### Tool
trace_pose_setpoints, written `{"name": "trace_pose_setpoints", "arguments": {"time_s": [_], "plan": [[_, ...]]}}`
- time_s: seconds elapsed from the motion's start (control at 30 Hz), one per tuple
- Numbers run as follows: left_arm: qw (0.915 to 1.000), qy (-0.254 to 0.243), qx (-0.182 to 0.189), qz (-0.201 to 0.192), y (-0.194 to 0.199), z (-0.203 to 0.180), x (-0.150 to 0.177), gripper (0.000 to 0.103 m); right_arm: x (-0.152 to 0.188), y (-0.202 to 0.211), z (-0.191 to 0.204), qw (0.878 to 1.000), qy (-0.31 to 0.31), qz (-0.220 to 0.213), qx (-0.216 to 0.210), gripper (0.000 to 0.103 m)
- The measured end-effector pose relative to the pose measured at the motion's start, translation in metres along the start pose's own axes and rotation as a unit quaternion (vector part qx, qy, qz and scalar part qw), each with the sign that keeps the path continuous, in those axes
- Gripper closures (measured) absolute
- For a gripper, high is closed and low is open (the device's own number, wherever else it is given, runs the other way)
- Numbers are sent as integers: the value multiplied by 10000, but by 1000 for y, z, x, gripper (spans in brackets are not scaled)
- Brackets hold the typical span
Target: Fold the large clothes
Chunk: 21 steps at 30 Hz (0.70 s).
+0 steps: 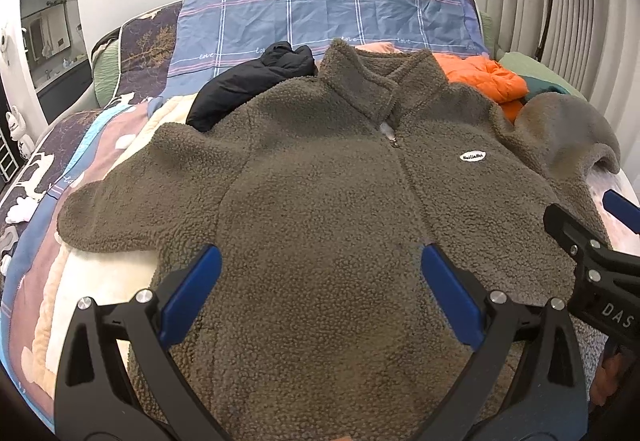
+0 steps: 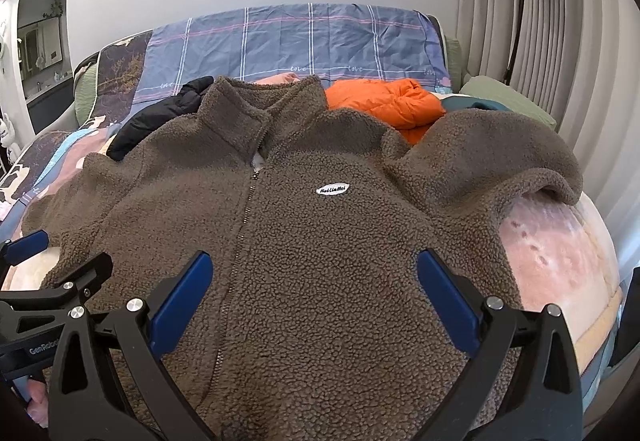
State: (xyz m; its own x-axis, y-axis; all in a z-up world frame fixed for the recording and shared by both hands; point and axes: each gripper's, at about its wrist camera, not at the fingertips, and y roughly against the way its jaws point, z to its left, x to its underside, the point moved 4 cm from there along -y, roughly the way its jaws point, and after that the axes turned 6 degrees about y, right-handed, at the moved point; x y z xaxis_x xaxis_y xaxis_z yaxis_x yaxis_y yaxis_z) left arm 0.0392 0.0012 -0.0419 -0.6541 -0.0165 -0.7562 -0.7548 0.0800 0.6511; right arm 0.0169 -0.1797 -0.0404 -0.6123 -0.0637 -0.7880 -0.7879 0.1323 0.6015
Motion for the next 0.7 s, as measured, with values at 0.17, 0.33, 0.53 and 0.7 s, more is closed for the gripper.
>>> {"name": "trace_pose_setpoints", "arguments": {"time_s": [0.17, 0.33, 0.53, 0.7], "plan": [[9995, 192, 201, 143, -5, 11, -1, 2, 0, 0, -3, 10000, -43, -2, 69, 1], [9986, 368, 336, 175, -10, 21, -1, 3, 0, -3, -4, 9999, -49, 44, 79, 1], [9976, 458, 477, 194, -13, 31, -2, 13, 1, -5, -2, 10000, 14, 73, 64, 1], [9957, 834, 379, 144, -20, 72, -8, 25, 1, -8, -7, 9999, -31, 109, 117, 1]]}}
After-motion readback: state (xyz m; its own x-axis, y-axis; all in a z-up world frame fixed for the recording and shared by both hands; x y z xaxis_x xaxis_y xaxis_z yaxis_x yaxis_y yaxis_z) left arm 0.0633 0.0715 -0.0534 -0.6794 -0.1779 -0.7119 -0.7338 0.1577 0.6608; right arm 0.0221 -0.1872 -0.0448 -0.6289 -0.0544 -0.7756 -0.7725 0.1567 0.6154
